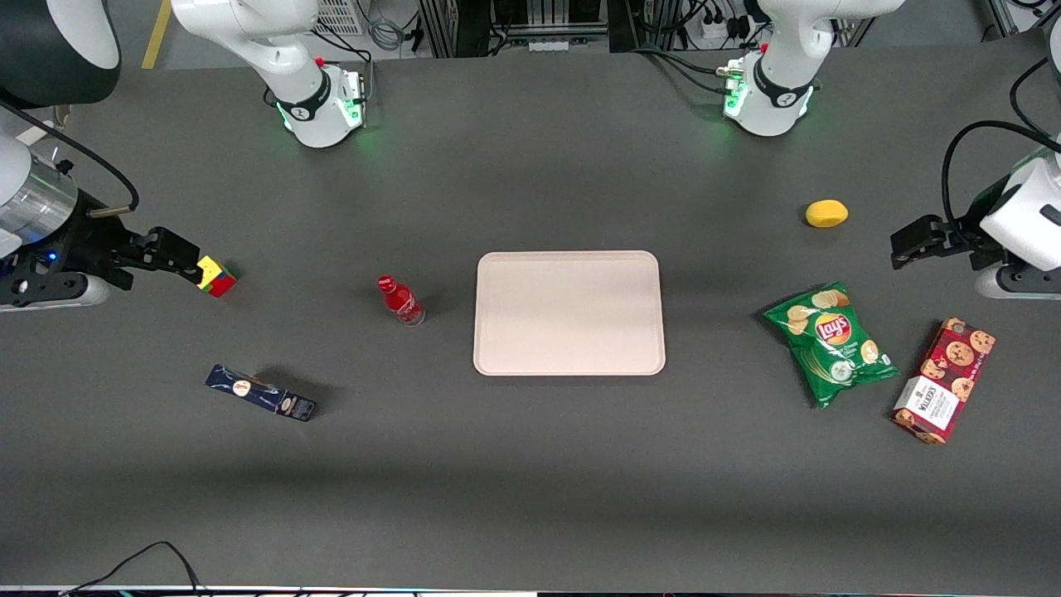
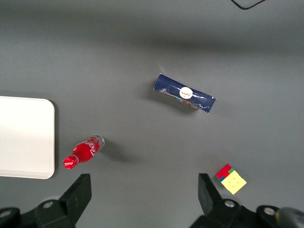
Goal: Place coke bottle on tray
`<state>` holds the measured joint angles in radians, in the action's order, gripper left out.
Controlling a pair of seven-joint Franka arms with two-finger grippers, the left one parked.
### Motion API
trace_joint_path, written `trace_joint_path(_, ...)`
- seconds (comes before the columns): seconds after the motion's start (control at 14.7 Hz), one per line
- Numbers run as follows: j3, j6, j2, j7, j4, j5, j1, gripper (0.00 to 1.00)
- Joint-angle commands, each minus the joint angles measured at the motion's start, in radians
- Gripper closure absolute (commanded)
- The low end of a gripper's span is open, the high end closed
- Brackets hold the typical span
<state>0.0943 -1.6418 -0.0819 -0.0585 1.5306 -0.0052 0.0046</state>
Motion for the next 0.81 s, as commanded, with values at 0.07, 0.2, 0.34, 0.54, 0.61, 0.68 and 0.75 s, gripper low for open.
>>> trace_joint_path(0.07, 0.001, 0.013, 0.002, 0.016, -0.004, -0.004, 0.005, 0.00)
trace_joint_path(0.2, 0.016, 0.036, 0.007, 0.014, -0.004, -0.003, 0.015, 0.00)
trace_joint_path(0.34, 0.057, 0.040, 0.011, -0.010, -0.003, -0.003, 0.025, 0.00)
trace_joint_path(0.54, 0.084, 0.059, 0.014, -0.137, 0.002, -0.003, 0.095, 0.00)
trace_joint_path(0.61, 0.076, 0.062, 0.013, -0.179, 0.002, -0.006, 0.139, 0.00)
trace_joint_path(0.68, 0.065, 0.066, 0.013, -0.205, 0.003, -0.007, 0.193, 0.00)
trace_joint_path(0.75, 0.039, 0.069, 0.013, -0.225, 0.003, -0.007, 0.236, 0.00)
